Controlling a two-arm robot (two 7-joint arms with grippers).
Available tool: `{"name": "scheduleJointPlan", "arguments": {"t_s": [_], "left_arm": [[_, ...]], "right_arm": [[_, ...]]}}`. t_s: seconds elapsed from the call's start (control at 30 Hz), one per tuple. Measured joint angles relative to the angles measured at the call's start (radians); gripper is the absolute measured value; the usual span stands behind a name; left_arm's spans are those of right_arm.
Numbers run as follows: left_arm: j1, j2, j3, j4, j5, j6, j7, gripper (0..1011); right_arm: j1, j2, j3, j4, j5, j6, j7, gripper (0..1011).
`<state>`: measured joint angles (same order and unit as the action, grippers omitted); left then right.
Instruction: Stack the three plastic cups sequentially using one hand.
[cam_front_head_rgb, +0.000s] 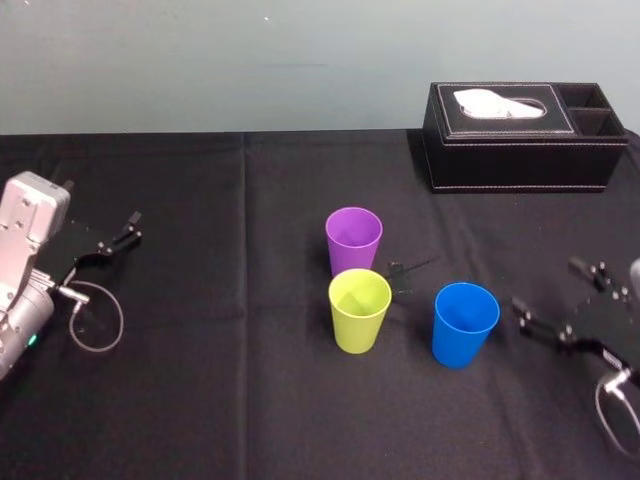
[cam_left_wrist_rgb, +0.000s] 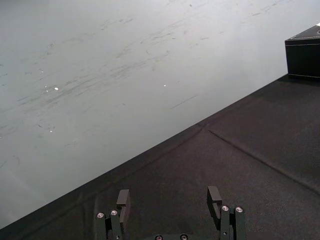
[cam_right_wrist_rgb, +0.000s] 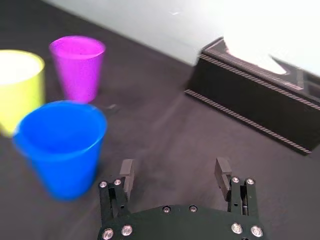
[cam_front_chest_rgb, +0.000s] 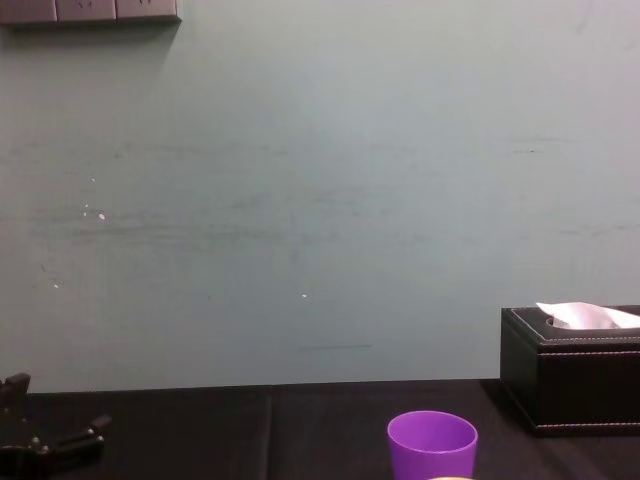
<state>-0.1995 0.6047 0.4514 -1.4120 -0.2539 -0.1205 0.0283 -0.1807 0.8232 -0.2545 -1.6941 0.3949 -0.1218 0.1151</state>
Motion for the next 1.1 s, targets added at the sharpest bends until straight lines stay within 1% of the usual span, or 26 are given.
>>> {"name": "scheduleJointPlan", "arguments": {"t_s": [0.07, 0.1, 0.13, 0.23, 0.27, 0.37, 0.4, 0.47, 0.5, 0.7, 0.87, 1.0, 1.1], "left_arm": [[0.0, 0.0, 0.0, 0.0, 0.0, 0.0, 0.0, 1011], [0.0, 0.0, 0.0, 0.0, 0.0, 0.0, 0.0, 1011], [0.0, 0.0, 0.0, 0.0, 0.0, 0.0, 0.0, 1011], [0.0, 0.0, 0.0, 0.0, 0.0, 0.0, 0.0, 1011], [0.0, 0.0, 0.0, 0.0, 0.0, 0.0, 0.0, 1011], [0.0, 0.0, 0.0, 0.0, 0.0, 0.0, 0.0, 1011], [0.0, 0.0, 0.0, 0.0, 0.0, 0.0, 0.0, 1011], [0.0, 0.0, 0.0, 0.0, 0.0, 0.0, 0.0, 1011], [0.0, 0.0, 0.0, 0.0, 0.0, 0.0, 0.0, 1012], [0.0, 0.0, 0.0, 0.0, 0.0, 0.0, 0.0, 1011], [0.0, 0.0, 0.0, 0.0, 0.0, 0.0, 0.0, 1011], [0.0, 0.0, 0.0, 0.0, 0.0, 0.0, 0.0, 1012], [0.0, 0.0, 0.0, 0.0, 0.0, 0.0, 0.0, 1012]], "right_arm": [[-0.03, 0.027, 0.006, -0.014, 0.002, -0.011, 0.035, 1003], [-0.037, 0.033, 0.008, -0.017, 0.003, -0.014, 0.044, 1003], [-0.053, 0.045, 0.011, -0.025, 0.008, -0.02, 0.066, 1003], [-0.074, 0.057, 0.015, -0.036, 0.018, -0.031, 0.096, 1003], [-0.085, 0.063, 0.015, -0.042, 0.022, -0.039, 0.116, 1003], [-0.096, 0.065, 0.014, -0.048, 0.032, -0.049, 0.145, 1003], [-0.099, 0.062, 0.013, -0.05, 0.043, -0.053, 0.165, 1003], [-0.1, 0.056, 0.011, -0.052, 0.054, -0.056, 0.181, 1003], [-0.1, 0.048, 0.008, -0.052, 0.063, -0.058, 0.196, 1003], [-0.081, 0.014, -0.004, -0.045, 0.075, -0.05, 0.232, 1003], [-0.059, -0.013, -0.011, -0.036, 0.077, -0.037, 0.249, 1003], [-0.029, -0.047, -0.022, -0.016, 0.074, -0.02, 0.262, 1003], [-0.015, -0.065, -0.026, -0.005, 0.07, -0.012, 0.264, 1003]]}}
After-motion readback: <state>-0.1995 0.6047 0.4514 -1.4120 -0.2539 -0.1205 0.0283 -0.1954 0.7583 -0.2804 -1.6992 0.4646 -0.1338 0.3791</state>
